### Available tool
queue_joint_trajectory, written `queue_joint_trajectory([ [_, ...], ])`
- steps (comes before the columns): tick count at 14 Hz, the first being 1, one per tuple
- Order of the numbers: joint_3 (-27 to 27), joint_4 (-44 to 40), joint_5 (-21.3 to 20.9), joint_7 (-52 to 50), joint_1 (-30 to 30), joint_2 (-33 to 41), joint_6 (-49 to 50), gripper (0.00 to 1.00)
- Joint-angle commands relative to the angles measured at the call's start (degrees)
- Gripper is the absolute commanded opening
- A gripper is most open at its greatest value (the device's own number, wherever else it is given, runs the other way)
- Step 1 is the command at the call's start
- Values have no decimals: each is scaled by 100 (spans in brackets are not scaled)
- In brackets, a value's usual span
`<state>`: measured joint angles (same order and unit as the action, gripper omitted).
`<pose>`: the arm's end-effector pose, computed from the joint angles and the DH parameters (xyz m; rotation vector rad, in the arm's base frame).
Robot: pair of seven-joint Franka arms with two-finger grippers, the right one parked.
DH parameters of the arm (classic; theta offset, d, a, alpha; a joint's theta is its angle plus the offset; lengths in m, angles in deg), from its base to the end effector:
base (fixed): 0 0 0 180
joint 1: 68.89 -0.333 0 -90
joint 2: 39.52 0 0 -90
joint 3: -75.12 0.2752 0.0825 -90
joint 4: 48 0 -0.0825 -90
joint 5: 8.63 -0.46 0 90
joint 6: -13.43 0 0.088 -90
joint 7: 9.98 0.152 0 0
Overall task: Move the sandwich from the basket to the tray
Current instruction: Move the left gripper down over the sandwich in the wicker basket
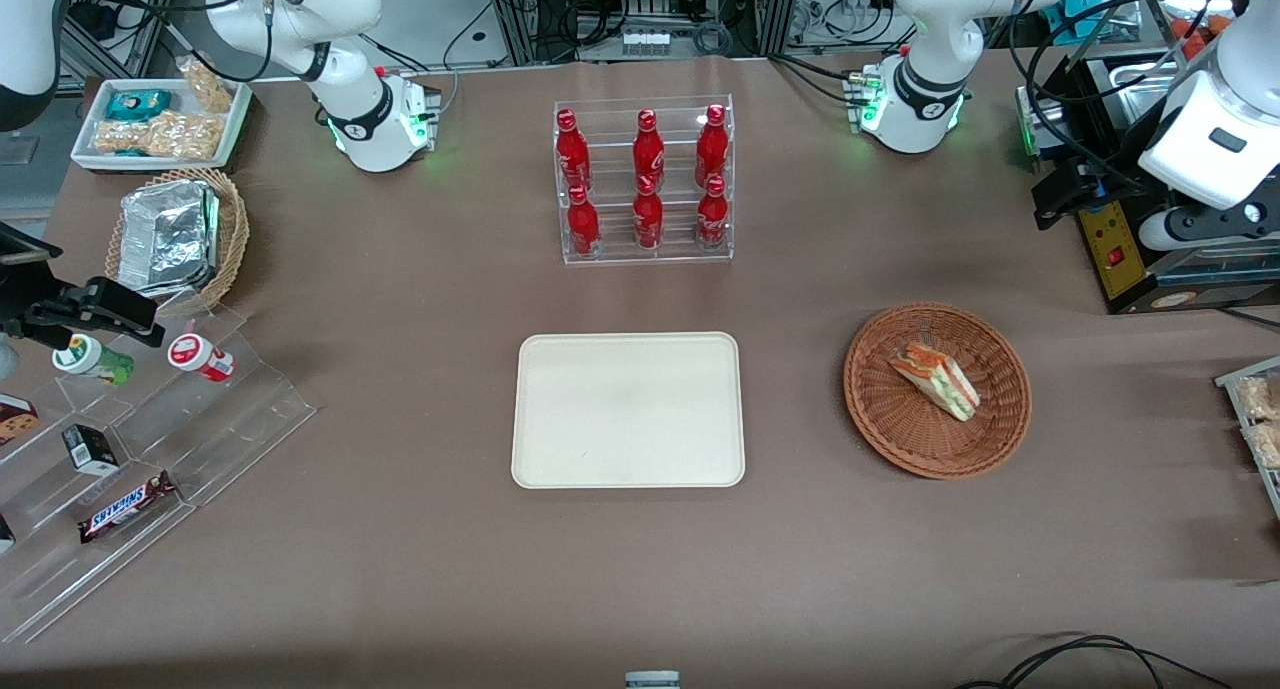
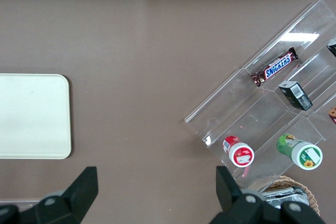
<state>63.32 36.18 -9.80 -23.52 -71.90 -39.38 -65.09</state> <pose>0.5972 -0.0890 0.5785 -3.0966 -0.1333 0.1405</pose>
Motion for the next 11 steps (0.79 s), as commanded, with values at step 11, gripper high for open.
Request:
queue_joint_trajectory([
  [11,-24,860,90,-1402,-217,-1078,-819,100],
])
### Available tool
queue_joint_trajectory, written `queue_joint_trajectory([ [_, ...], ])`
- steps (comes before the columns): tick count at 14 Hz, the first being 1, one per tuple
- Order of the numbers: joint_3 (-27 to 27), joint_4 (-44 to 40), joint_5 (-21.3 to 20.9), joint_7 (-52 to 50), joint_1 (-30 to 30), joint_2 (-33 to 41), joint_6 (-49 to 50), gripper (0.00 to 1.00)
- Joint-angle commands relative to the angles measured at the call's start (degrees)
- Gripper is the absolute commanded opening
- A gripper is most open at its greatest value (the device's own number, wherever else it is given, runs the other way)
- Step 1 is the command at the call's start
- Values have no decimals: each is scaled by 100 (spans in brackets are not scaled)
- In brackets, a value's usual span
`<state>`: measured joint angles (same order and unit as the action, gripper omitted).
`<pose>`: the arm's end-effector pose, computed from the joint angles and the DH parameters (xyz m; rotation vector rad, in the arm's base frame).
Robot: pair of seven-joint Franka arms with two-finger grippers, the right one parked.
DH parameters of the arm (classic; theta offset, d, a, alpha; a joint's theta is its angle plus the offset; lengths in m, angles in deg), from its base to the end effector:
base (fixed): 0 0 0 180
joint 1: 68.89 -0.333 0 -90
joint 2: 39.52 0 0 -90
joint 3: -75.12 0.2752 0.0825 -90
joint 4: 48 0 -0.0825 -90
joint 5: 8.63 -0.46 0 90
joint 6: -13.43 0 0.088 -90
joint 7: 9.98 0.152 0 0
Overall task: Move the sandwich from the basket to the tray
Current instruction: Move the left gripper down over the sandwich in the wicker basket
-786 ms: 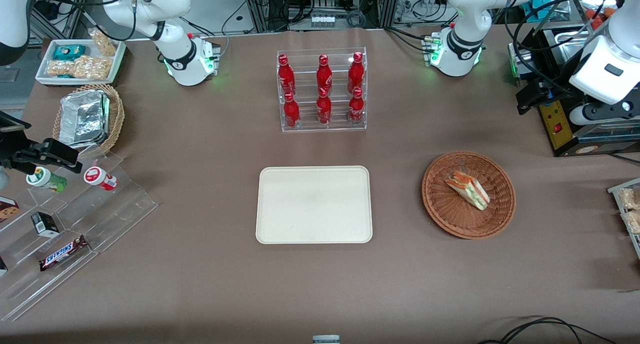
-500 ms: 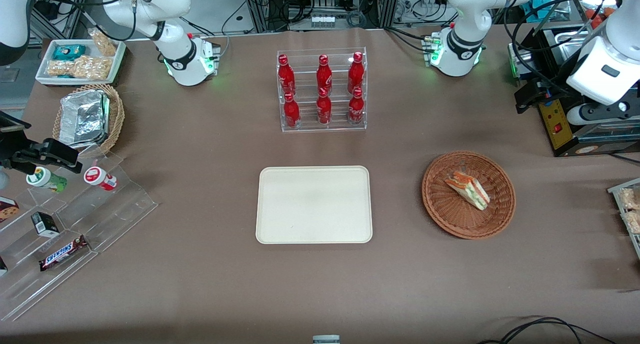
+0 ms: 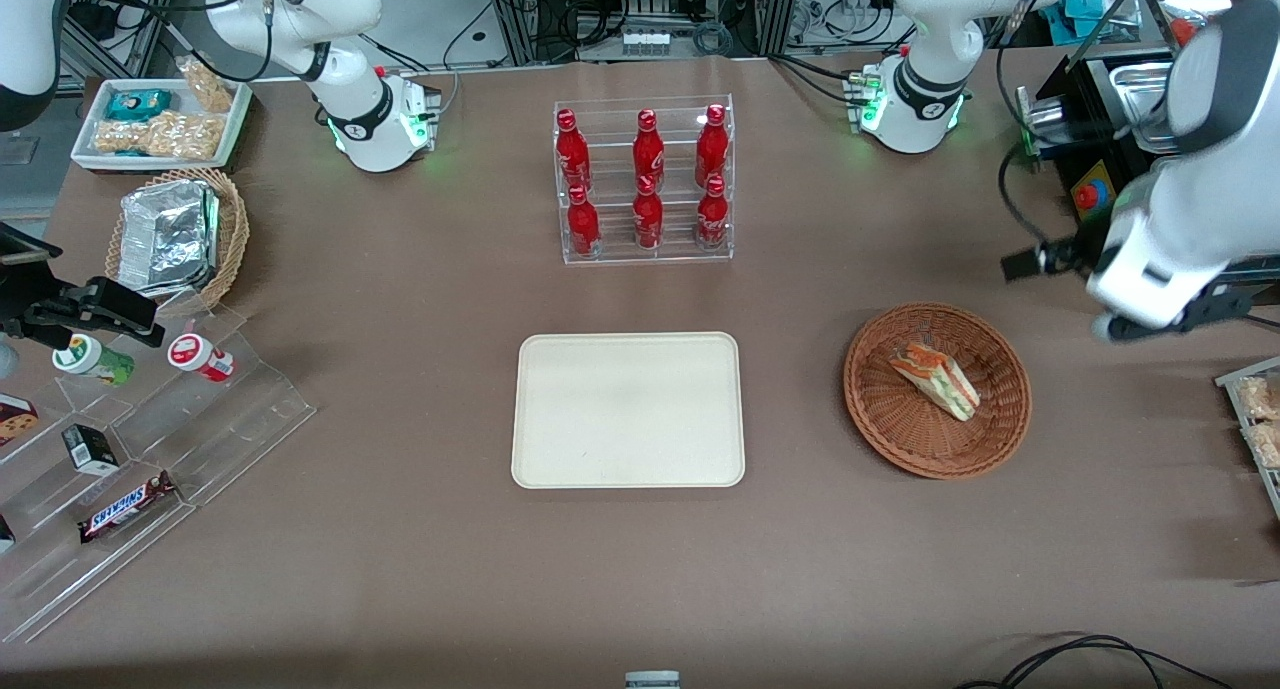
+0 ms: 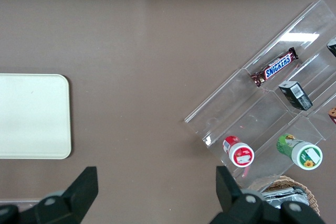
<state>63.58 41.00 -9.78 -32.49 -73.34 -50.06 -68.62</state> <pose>0.6329 -0.0699 0.4243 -3.0202 -0.4050 0.4541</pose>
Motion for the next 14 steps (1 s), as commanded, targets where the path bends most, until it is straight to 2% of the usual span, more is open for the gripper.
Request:
queue_joint_trajectory([
  [1,-50,816,89,-970,-73,25,-1062,100],
  [4,-50,1505,63,-2387,-64,-175,-2234,100],
  [11,-59,2156,63,-3478,-47,-677,-3676,100],
  [14,-50,2322,45,-3787,-47,-871,-3950,100],
])
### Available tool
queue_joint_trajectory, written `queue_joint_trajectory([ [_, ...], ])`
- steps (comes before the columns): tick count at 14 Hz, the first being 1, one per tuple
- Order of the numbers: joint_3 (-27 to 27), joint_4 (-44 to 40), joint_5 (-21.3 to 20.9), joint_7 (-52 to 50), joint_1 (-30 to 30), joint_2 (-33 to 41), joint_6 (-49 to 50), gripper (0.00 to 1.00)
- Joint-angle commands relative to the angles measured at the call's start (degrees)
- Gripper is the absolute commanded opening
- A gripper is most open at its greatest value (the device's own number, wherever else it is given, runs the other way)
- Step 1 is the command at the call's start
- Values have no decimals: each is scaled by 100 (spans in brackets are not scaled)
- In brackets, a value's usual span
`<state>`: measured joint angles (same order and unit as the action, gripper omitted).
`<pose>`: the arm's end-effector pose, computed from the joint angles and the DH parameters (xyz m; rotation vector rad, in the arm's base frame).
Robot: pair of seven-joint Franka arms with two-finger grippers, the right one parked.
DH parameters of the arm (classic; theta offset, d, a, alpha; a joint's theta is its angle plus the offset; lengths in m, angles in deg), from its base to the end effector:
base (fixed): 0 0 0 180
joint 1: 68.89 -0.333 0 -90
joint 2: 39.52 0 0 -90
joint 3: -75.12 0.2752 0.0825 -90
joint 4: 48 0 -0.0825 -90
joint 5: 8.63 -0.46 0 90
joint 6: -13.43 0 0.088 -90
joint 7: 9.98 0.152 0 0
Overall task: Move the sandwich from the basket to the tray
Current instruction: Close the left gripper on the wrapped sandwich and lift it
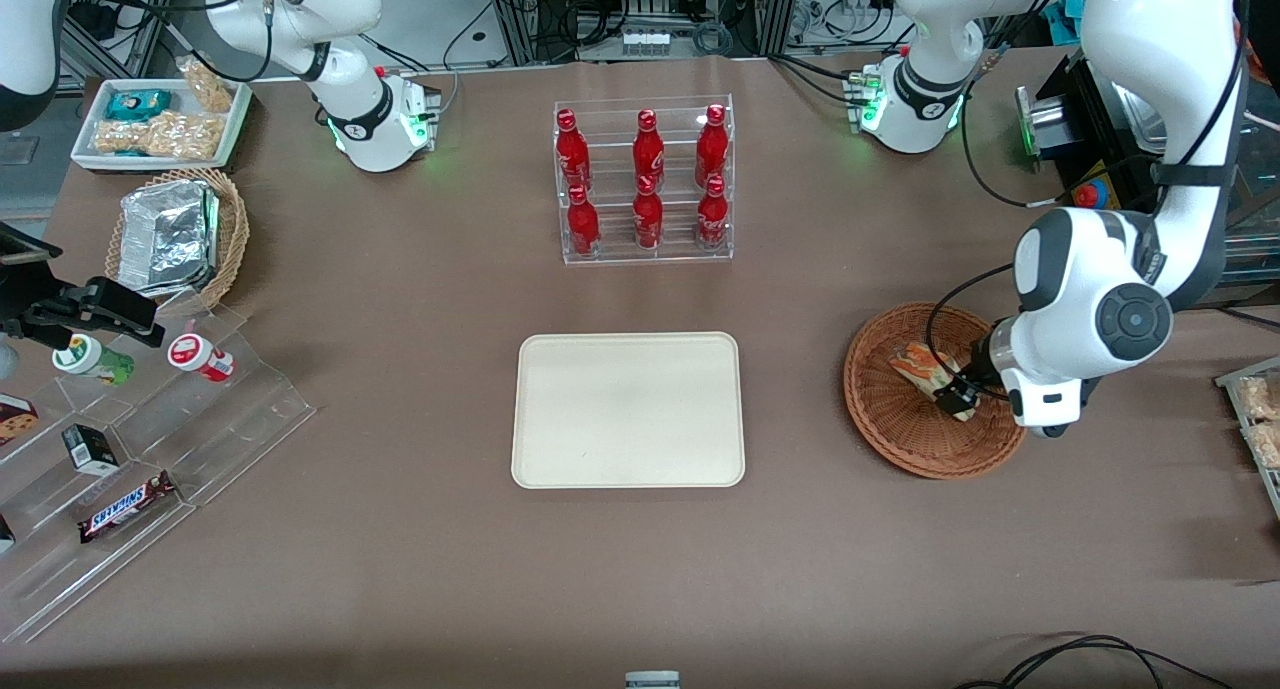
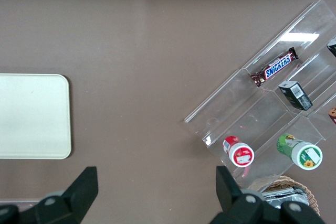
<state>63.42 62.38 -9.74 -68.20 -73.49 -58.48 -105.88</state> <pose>0.6317 -0.0803 0.1780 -2.7847 -1.3221 0.2607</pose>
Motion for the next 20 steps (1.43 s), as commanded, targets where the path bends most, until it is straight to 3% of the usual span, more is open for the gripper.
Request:
queue_joint_trajectory([
  [1,-34,412,41,-216,-40,-20,-442,100],
  [7,-34,1565,50,-313,-58,-37,-2165,100],
  [8,-34,1548,76,-365,-58,-37,-2158,87],
  [9,-34,1513,76,-566,-58,-11,-2114,38],
  [10,-34,1452,76,-785,-58,7,-2096,13],
  [11,-34,1303,76,-1031,-49,-2,-1940,8],
  [15,-104,417,-3,-1086,125,164,-405,2],
  [18,-113,-873,-20,-1138,984,96,1169,1],
  [20,-113,-1735,-186,-1121,1688,-404,1681,0],
])
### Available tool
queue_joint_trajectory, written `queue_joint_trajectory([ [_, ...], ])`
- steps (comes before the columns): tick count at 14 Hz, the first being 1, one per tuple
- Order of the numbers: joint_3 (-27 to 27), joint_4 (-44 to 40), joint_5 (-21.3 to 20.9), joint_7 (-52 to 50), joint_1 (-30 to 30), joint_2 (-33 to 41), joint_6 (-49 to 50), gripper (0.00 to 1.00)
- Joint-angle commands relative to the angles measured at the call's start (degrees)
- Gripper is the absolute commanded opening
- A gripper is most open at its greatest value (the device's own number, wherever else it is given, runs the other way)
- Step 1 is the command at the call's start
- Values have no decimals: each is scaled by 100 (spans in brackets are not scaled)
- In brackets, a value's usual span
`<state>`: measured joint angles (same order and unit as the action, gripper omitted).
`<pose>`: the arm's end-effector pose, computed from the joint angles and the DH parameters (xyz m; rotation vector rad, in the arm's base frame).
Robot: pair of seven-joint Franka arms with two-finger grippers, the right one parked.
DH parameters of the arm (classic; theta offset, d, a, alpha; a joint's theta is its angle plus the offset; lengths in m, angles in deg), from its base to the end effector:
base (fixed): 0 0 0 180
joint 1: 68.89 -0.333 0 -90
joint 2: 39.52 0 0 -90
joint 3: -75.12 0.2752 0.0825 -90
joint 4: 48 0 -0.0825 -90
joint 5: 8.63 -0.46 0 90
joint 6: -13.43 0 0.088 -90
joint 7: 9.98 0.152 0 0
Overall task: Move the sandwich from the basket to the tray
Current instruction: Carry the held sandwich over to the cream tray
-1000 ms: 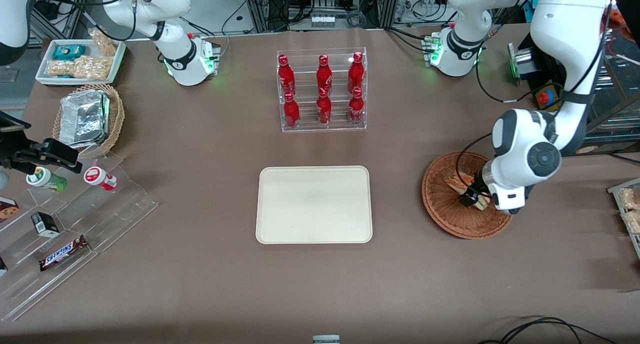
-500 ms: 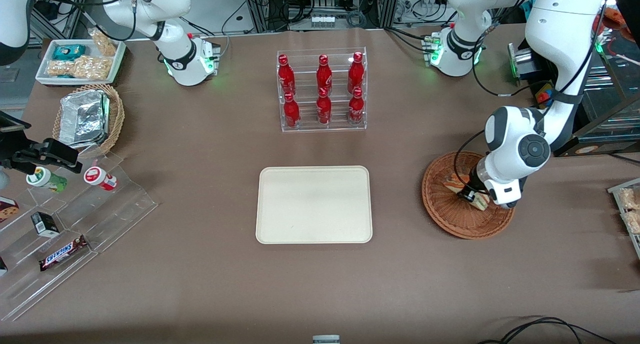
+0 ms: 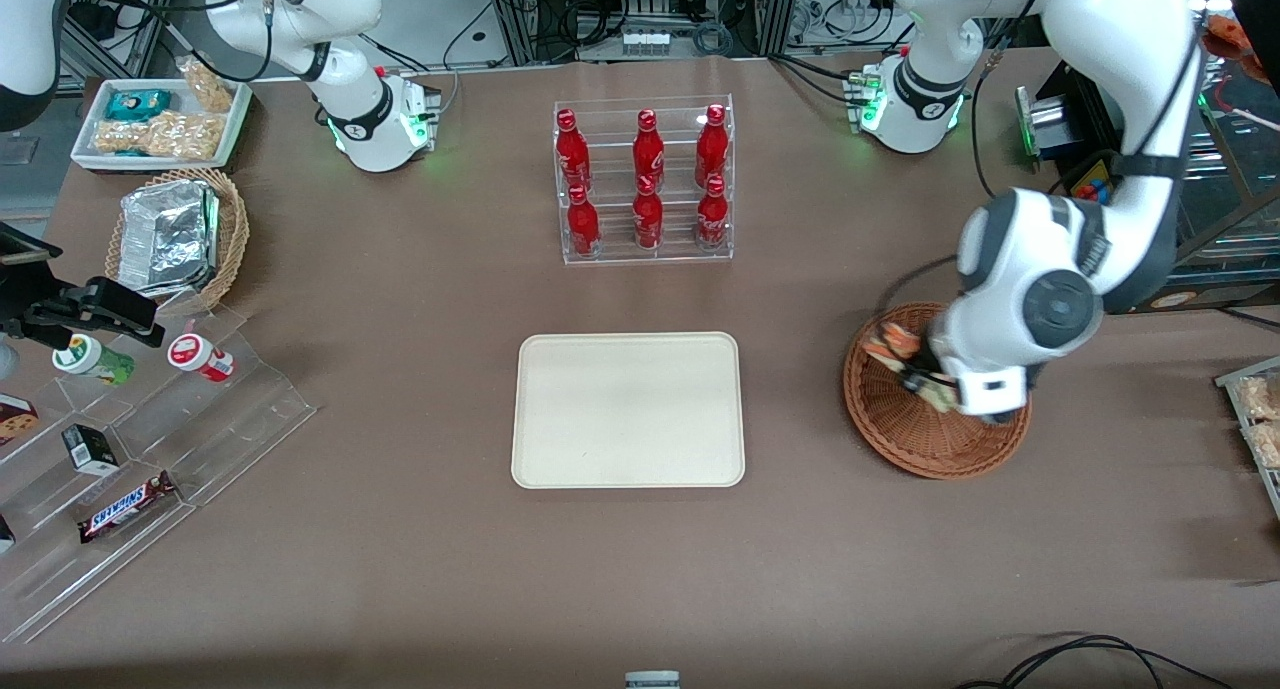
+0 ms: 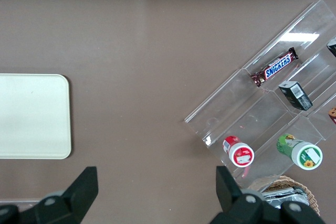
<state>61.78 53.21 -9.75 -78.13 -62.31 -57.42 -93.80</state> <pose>0.6224 -0.2212 0.2562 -2.7678 -1.2326 0.2741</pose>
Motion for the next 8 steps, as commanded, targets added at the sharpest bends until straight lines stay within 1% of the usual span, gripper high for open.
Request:
queue_joint_trajectory([
  [1,42,-1057,-273,-102,842,-730,484,0],
  [4,42,-1594,-414,274,1607,-1293,195,2],
  [5,42,-1839,-441,424,1914,-1617,63,2],
  [6,42,-2042,-458,512,2100,-1820,-25,3],
  [8,25,-2525,-485,1134,2259,-2268,-228,6],
])
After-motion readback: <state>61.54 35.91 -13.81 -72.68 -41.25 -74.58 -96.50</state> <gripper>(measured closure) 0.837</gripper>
